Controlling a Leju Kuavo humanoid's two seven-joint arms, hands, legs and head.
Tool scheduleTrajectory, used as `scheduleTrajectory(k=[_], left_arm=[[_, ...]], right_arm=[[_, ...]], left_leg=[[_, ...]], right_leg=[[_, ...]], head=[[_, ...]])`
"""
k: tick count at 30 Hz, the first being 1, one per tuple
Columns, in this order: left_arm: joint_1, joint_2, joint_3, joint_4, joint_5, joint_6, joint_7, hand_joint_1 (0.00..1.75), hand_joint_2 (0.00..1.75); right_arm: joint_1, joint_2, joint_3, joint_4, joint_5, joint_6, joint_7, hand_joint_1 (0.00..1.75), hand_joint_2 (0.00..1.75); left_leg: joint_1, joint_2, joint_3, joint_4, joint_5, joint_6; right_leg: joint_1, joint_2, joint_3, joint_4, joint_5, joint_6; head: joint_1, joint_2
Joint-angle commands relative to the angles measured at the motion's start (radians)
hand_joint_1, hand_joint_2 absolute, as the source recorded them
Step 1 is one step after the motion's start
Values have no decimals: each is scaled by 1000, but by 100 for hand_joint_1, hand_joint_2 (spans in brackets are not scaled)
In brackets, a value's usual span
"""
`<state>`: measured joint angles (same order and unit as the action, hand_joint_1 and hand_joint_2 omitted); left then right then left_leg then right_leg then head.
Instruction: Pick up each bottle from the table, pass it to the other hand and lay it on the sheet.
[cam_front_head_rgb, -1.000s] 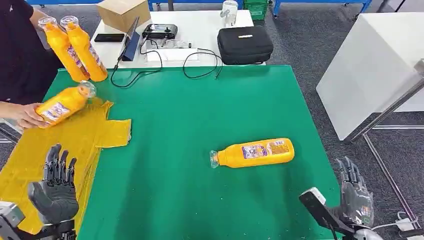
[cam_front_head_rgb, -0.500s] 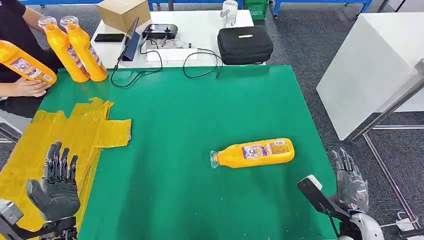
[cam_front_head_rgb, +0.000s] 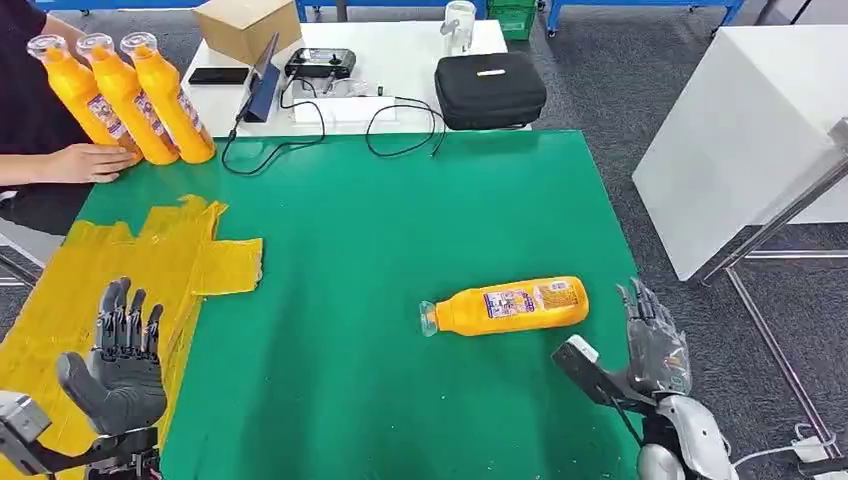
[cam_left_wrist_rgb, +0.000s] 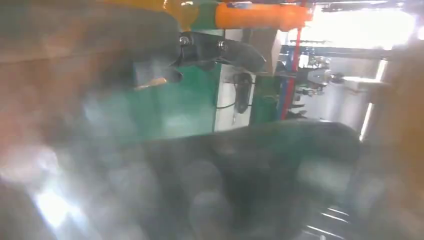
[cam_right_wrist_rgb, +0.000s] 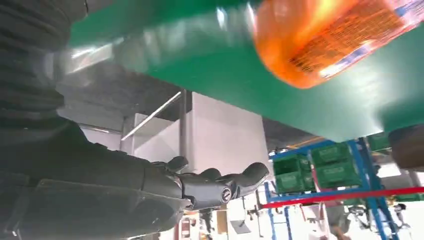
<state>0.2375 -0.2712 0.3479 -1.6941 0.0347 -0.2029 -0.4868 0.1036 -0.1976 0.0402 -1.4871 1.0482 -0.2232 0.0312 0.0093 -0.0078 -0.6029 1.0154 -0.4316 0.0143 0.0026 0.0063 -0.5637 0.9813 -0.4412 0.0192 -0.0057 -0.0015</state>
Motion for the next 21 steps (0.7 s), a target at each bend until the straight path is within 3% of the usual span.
scheduleTrajectory(k=[1,10,21], left_arm=[[-28,20,-16,59,18,3,13,0,0],[-31,21,-16,59,19,4,13,0,0],[-51,36,-37,83,43,4,20,0,0]], right_arm=[[-117,-35,129,143,34,33,36,0,175],[-129,-39,140,155,39,39,38,0,175],[-288,-71,246,303,90,95,64,0,175]], left_leg=[[0,2,3,-1,0,0],[-1,1,4,-2,-1,0],[-1,3,4,-2,0,0]], right_leg=[[0,1,2,-1,0,0],[-1,0,4,-2,0,1],[-1,2,3,-2,0,1]], head=[[0,0],[0,0],[0,0]])
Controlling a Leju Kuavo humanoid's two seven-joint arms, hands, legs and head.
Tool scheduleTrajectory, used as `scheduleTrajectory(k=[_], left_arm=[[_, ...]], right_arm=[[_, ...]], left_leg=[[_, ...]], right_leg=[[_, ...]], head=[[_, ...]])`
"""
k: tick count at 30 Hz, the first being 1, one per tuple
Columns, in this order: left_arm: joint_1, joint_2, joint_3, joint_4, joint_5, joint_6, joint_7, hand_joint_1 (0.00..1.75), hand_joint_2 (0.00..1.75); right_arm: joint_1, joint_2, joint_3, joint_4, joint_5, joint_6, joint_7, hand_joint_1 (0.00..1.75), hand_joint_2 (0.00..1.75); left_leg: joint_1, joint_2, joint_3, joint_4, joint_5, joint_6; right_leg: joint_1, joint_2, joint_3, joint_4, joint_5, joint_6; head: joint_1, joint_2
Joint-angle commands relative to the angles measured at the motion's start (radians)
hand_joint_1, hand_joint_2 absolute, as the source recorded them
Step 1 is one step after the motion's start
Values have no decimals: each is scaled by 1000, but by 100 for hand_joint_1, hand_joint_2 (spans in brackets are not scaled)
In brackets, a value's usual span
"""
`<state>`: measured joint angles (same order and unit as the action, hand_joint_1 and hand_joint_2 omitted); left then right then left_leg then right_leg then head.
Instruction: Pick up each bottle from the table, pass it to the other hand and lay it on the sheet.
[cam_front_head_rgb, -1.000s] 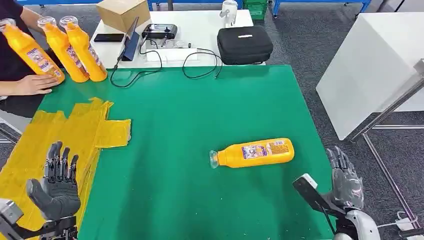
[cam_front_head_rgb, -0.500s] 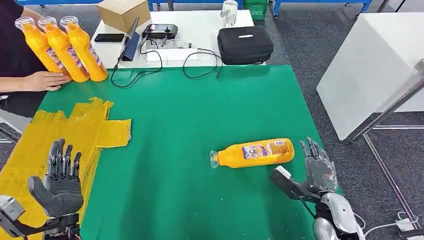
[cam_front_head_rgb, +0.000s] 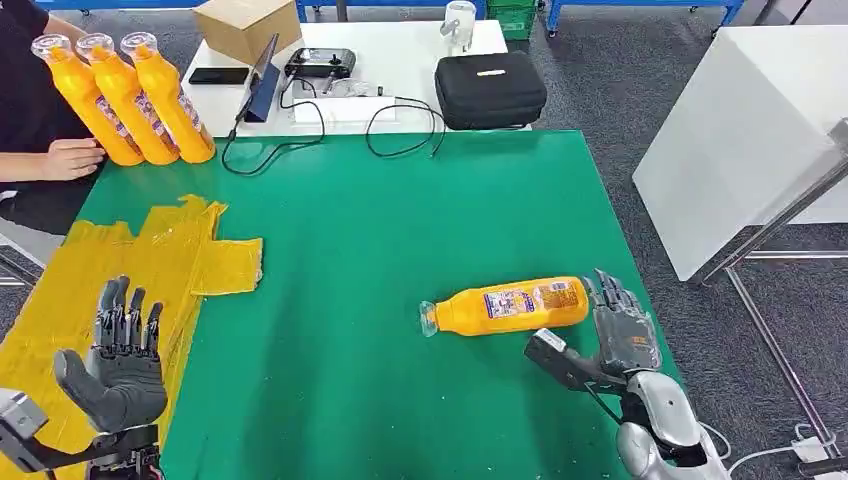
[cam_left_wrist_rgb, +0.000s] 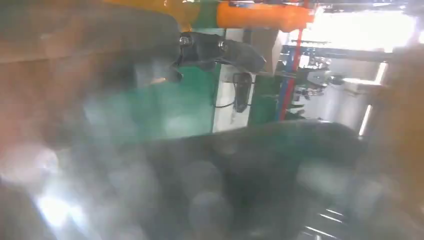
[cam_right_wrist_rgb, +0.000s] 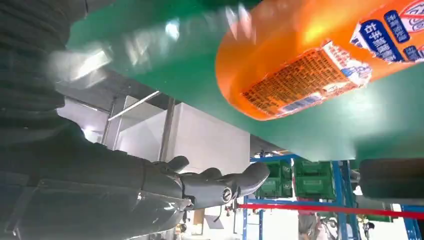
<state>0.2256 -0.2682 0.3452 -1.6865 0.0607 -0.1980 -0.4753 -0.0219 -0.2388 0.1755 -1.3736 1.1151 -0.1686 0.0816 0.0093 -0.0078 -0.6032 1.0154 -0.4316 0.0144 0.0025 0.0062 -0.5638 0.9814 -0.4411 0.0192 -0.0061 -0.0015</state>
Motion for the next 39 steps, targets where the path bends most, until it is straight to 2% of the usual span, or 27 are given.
scheduleTrajectory(k=[1,5,16,21,25,29,32,35,39], left_arm=[[-41,34,-36,78,19,0,9,0,0],[-52,43,-46,86,33,8,8,0,0],[-72,56,-53,104,59,21,8,0,0],[-84,71,-64,117,87,37,4,0,0],[-86,72,-65,119,88,37,4,0,0],[-97,92,-83,143,108,54,-8,0,0],[-101,100,-92,153,120,67,-12,0,0],[-122,101,-103,144,125,76,-3,0,0],[-123,101,-104,142,125,78,-1,0,0]], right_arm=[[-172,-28,115,200,23,44,14,0,175],[-269,-25,182,307,51,70,23,0,175],[-372,31,267,501,89,98,1,0,175],[-440,49,375,663,105,150,-69,0,175],[-440,48,377,669,102,148,-75,0,175],[-482,35,474,753,84,211,-180,0,175],[-501,41,529,810,71,239,-208,0,175],[-519,68,553,822,72,266,-209,0,175],[-521,69,553,822,71,269,-206,0,175]], left_leg=[[-1,4,5,-2,0,0],[-1,5,5,-2,0,0],[0,2,4,-1,1,0],[0,3,4,-1,1,0],[0,3,7,-2,2,0],[0,4,11,-2,1,0],[1,4,14,-3,2,0],[1,3,17,-2,2,-1],[2,4,21,-2,0,-2]], right_leg=[[-1,3,3,-2,1,1],[-1,4,4,-2,1,1],[0,2,3,-1,1,0],[0,2,3,-1,1,0],[0,1,5,-2,1,1],[0,2,9,-2,1,1],[1,2,10,-4,4,-2],[1,1,5,-3,4,-3],[3,3,8,-4,3,-3]], head=[[0,0],[0,0],[0,0],[0,0],[0,0],[1,0],[0,0],[1,0],[1,0]])
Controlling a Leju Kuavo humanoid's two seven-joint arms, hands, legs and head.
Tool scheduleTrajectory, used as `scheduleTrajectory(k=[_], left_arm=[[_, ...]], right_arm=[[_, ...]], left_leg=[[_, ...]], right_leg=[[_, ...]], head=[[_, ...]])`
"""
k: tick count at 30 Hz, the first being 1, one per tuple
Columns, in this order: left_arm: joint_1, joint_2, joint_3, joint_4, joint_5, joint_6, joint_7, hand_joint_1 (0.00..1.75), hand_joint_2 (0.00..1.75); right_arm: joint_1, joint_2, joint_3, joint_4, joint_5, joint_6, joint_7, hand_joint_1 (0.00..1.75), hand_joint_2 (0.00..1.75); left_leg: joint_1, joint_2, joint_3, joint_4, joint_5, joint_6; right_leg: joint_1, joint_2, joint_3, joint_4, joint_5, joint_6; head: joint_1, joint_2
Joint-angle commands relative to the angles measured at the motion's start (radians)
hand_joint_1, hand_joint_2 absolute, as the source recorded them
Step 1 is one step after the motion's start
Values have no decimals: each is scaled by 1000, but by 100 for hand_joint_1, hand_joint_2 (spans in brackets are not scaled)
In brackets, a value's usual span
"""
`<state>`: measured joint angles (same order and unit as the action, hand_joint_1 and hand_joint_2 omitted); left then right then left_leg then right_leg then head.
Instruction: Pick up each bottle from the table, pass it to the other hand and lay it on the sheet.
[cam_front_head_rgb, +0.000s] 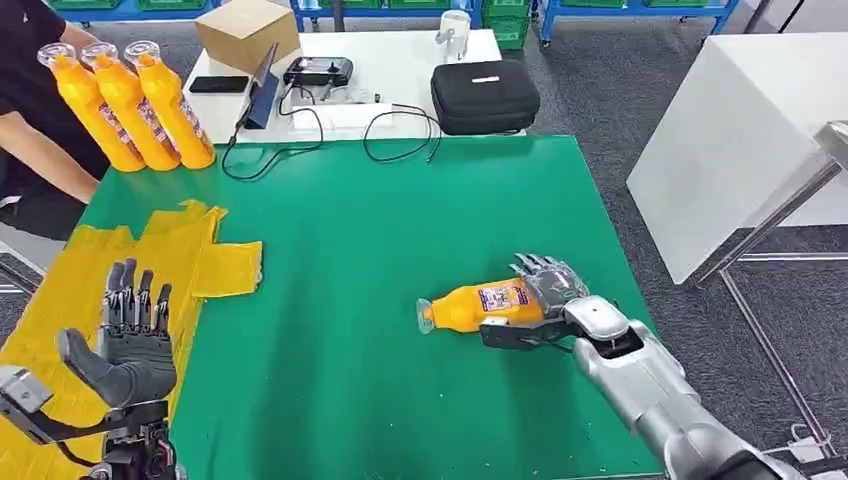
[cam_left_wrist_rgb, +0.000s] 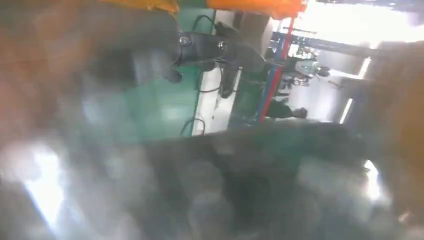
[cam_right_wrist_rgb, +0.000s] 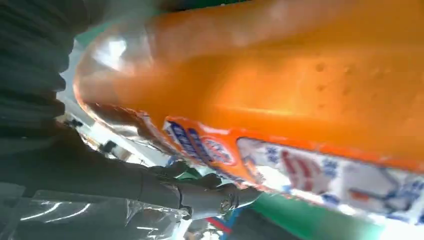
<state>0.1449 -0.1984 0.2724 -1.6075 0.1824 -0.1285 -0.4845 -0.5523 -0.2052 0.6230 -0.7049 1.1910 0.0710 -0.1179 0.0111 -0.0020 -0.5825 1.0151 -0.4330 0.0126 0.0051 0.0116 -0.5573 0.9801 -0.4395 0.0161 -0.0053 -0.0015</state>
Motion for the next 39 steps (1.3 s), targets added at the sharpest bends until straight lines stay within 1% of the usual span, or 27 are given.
scheduleTrajectory(k=[1,7,8,9,11,12,13,14,15,16,17,18,21,22,25,27,28,29,30,31,32,33,34,35,36,37,39], left_arm=[[-40,32,-32,63,4,8,8,0,0],[-40,32,-32,63,4,8,8,0,0],[-33,37,-37,62,4,14,13,0,0],[-28,40,-38,68,10,18,11,0,0],[-34,49,-47,68,17,27,10,0,0],[-33,50,-46,70,19,29,10,0,0],[-35,53,-47,71,21,30,9,0,0],[-36,56,-50,71,25,32,8,0,0],[-38,58,-53,70,27,33,8,0,0],[-40,63,-61,69,33,41,13,0,0],[-40,65,-65,69,35,43,14,0,0],[-40,66,-68,69,37,47,14,0,0],[-38,70,-73,69,40,51,14,0,0],[-37,70,-73,70,40,51,14,0,0],[-37,73,-69,71,41,51,13,0,0],[-36,74,-65,73,42,50,13,0,0],[-36,74,-65,73,42,50,13,0,0],[-36,75,-65,73,42,49,13,0,0],[-36,74,-65,74,43,49,12,0,0],[-34,73,-67,75,44,48,12,0,0],[-32,70,-70,79,48,46,16,0,0],[-30,68,-75,83,52,44,19,0,0],[-28,67,-80,87,53,43,24,0,0],[-23,64,-83,91,60,41,31,0,0],[-16,61,-82,91,66,40,32,0,0],[-4,51,-74,94,73,42,38,0,0],[41,19,-57,84,103,4,51,0,0]], right_arm=[[9,33,106,153,-4,28,-7,0,175],[9,33,106,153,-4,28,-7,0,175],[13,25,114,150,-12,39,-8,52,175],[15,14,119,154,-26,54,-13,175,175],[16,11,142,147,-45,80,-20,175,175],[17,8,143,147,-55,87,-21,175,175],[18,6,149,144,-62,89,-21,175,175],[17,1,164,138,-73,94,-16,175,175],[14,3,170,138,-82,105,-12,175,175],[12,-2,188,127,-105,118,2,175,175],[12,-4,192,125,-117,118,11,175,175],[13,-6,197,125,-130,115,22,175,175],[20,-15,202,128,-167,109,49,175,175],[22,-19,202,128,-173,108,52,175,175],[33,-34,200,122,-192,110,54,175,175],[42,-41,196,117,-208,106,56,175,175],[47,-38,186,118,-220,105,56,175,175],[57,-31,164,120,-247,102,52,175,175],[70,-23,135,122,-282,100,47,175,175],[90,-16,102,117,-321,93,44,175,175],[121,-11,69,111,-360,85,45,175,175],[145,-7,47,107,-384,74,46,175,175],[168,2,15,104,-417,57,43,175,175],[199,14,-32,87,-467,27,25,175,175],[228,25,-82,53,-528,2,-13,175,175],[268,35,-141,1,-600,-14,-47,175,175],[368,69,-224,-187,-685,-56,-69,175,175]], left_leg=[[0,-2,0,-3,3,0],[1,1,4,-2,1,-1],[0,0,3,-3,2,-1],[1,1,4,-2,1,-1],[0,-1,2,-4,3,-1],[1,1,4,-2,2,-1],[1,1,3,-3,3,-1],[1,4,7,-2,1,-1],[0,4,1,-3,3,-1],[0,6,5,-2,1,-1],[0,4,1,-3,3,-1],[1,5,4,-2,1,-1],[1,3,6,-4,2,0],[0,4,10,-2,0,0],[0,2,7,-4,2,0],[1,4,12,-3,-1,-2],[1,2,8,-4,1,-2],[1,2,12,-2,-1,-2],[1,1,8,-4,0,-2],[1,2,12,-2,-2,-2],[1,0,10,-4,0,-2],[1,2,13,-3,-2,-2],[1,0,13,-4,-1,-2],[2,2,16,-3,-3,-2],[2,-1,14,-5,-2,-2],[2,3,18,-2,-5,-2],[2,-2,15,-6,-3,-1]], right_leg=[[0,-3,1,-3,2,0],[1,1,4,-2,1,0],[0,0,2,-3,2,0],[1,1,4,-2,1,0],[0,-2,2,-4,3,1],[1,0,4,-3,2,0],[1,0,2,-4,4,1],[1,4,5,-2,3,0],[0,3,0,-3,5,0],[0,5,2,-1,3,0],[0,3,-1,-3,5,0],[1,4,2,-2,3,-1],[1,2,5,-4,3,0],[1,3,9,-2,2,0],[0,0,7,-4,3,0],[1,3,12,-3,1,0],[1,0,8,-4,2,1],[1,2,11,-3,0,0],[1,0,9,-5,1,0],[1,2,12,-3,-1,0],[1,-1,11,-6,0,1],[1,2,13,-4,-1,1],[1,0,14,-6,-1,2],[2,2,16,-5,-3,1],[2,-1,15,-7,-2,2],[2,3,18,-4,-4,2],[2,-2,17,-8,-2,2]], head=[[0,0],[0,0],[0,0],[0,0],[0,0],[0,0],[0,0],[0,0],[0,0],[0,0],[0,0],[0,0],[0,0],[0,0],[0,0],[0,0],[0,0],[0,0],[0,0],[0,0],[0,0],[0,0],[0,0],[0,0],[0,0],[0,0],[0,0]])
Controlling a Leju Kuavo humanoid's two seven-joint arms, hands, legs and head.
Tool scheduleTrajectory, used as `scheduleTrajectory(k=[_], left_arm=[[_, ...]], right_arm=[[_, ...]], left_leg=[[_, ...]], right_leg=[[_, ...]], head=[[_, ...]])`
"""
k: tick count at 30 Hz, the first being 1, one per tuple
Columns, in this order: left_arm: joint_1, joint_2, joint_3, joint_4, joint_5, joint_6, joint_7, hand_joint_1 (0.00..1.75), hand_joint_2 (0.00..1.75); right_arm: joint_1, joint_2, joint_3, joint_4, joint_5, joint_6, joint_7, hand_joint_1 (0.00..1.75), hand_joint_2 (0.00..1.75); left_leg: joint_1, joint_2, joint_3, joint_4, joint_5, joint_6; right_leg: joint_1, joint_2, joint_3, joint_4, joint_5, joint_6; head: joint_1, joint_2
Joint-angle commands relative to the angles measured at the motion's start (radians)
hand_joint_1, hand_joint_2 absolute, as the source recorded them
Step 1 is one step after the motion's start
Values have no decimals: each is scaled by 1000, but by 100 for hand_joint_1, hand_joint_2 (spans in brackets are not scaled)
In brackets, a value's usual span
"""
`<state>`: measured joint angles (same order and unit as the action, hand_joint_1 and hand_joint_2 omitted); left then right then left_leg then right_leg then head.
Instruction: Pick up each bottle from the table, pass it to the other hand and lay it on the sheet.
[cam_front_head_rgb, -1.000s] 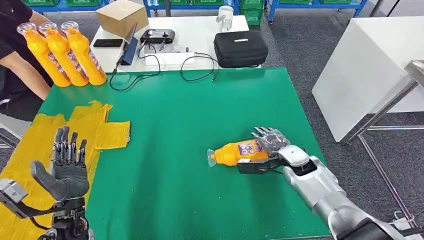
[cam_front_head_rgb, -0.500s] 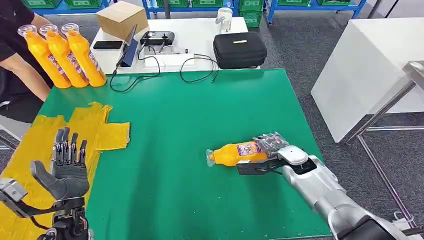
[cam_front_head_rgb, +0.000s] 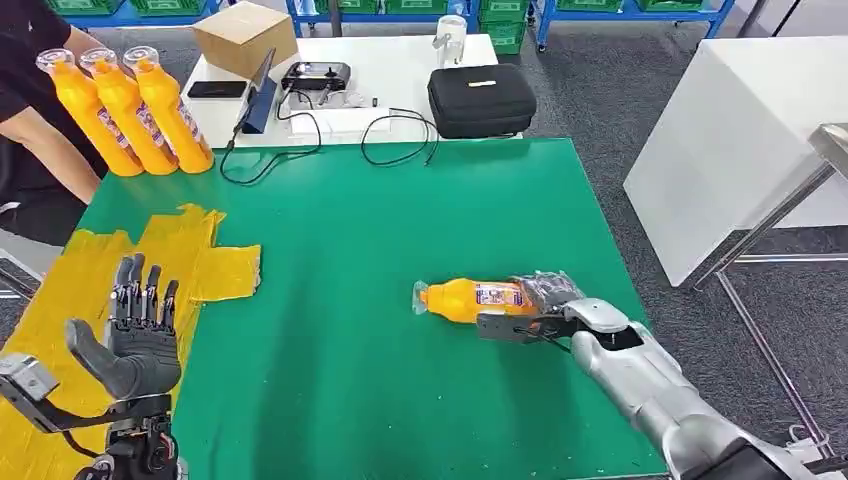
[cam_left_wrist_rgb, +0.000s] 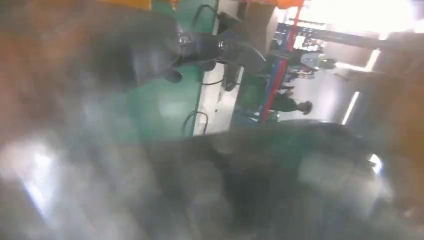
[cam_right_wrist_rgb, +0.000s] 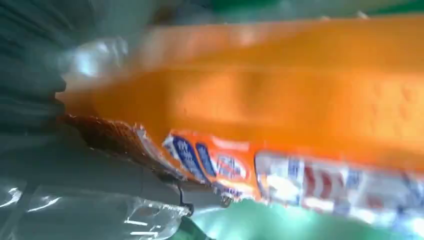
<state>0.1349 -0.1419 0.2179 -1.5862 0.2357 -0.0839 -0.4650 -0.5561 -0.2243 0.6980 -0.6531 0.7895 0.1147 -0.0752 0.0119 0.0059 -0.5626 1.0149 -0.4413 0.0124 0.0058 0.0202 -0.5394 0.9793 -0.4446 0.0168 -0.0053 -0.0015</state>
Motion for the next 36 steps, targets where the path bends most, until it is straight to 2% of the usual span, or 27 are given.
scheduleTrajectory(k=[1,2,3,4,5,6,8,10,11,14,18,19,25,30,33,36], left_arm=[[71,-56,7,63,57,-56,43,0,0],[88,-69,3,66,51,-75,51,0,0],[99,-80,5,68,48,-84,52,0,0],[112,-89,7,67,41,-105,46,0,0],[126,-100,6,55,6,-105,24,0,0],[130,-111,9,43,-12,-115,12,0,0],[138,-125,1,17,-24,-131,8,0,0],[142,-130,-11,3,-36,-146,1,0,0],[147,-133,-25,-4,-36,-159,-1,0,175],[156,-128,-71,-12,-40,-190,-11,0,175],[162,-122,-130,-16,-48,-190,-27,0,175],[159,-106,-157,-14,-39,-184,-29,0,175],[128,-70,-228,11,-20,-154,-10,0,175],[118,-52,-257,19,12,-157,5,0,175],[118,-52,-257,19,12,-157,5,0,175],[110,-36,-292,6,23,-150,9,0,175]], right_arm=[[417,104,-313,-335,-313,-94,-113,175,175],[463,127,-321,-450,-349,-97,-120,175,175],[491,141,-321,-520,-365,-106,-108,175,175],[516,158,-326,-588,-390,-124,-125,175,175],[541,175,-318,-670,-408,-144,-141,175,175],[553,182,-311,-728,-429,-156,-160,175,175],[570,185,-284,-828,-439,-170,-153,175,175],[576,190,-269,-892,-470,-181,-212,175,175],[577,193,-247,-942,-475,-187,-231,175,175],[570,205,-202,-1000,-496,-203,-246,175,175],[540,245,-166,-964,-536,-227,-248,175,175],[525,256,-154,-941,-595,-218,-255,175,175],[407,345,-84,-732,-640,-222,-224,175,175],[366,372,-53,-630,-657,-213,-204,175,175],[366,372,-53,-630,-657,-213,-204,175,175],[295,380,-16,-526,-679,-188,-179,175,175]], left_leg=[[1,-6,-1,-4,2,0],[1,-7,-4,-6,3,-1],[2,-1,2,-2,-4,-2],[2,0,1,-3,-5,-3],[1,3,7,-2,-9,-4],[0,1,0,-3,-8,-5],[0,0,4,0,-9,-4],[1,-2,-2,1,-8,-3],[0,-5,-8,2,-7,-2],[0,-8,-19,2,-3,-2],[0,-8,-19,0,-3,-3],[0,-8,-19,0,-2,-3],[0,-6,-20,-1,-1,-3],[0,-8,-19,-2,0,-3],[0,-8,-19,-1,0,-3],[0,-7,-19,-2,0,-3]], right_leg=[[1,-7,2,-5,0,1],[1,-8,-1,-7,1,1],[2,-1,3,-3,-1,0],[2,0,3,-3,-2,-1],[2,3,17,-2,-5,-3],[1,0,11,-1,-4,-3],[1,-1,14,1,-7,-3],[1,-3,9,2,-7,-3],[0,-5,4,4,-8,-3],[0,-6,-7,5,-7,-2],[0,-5,-6,4,-7,-3],[0,-5,-6,3,-6,-3],[0,-5,-8,3,-5,-3],[0,-7,-6,2,-5,-3],[0,-7,-6,2,-5,-3],[0,-7,-6,1,-5,-3]], head=[[1,0],[1,0],[1,0],[0,0],[0,0],[0,0],[0,0],[-1,0],[-1,0],[0,0],[0,0],[0,0],[0,0],[0,0],[-1,0],[0,0]])
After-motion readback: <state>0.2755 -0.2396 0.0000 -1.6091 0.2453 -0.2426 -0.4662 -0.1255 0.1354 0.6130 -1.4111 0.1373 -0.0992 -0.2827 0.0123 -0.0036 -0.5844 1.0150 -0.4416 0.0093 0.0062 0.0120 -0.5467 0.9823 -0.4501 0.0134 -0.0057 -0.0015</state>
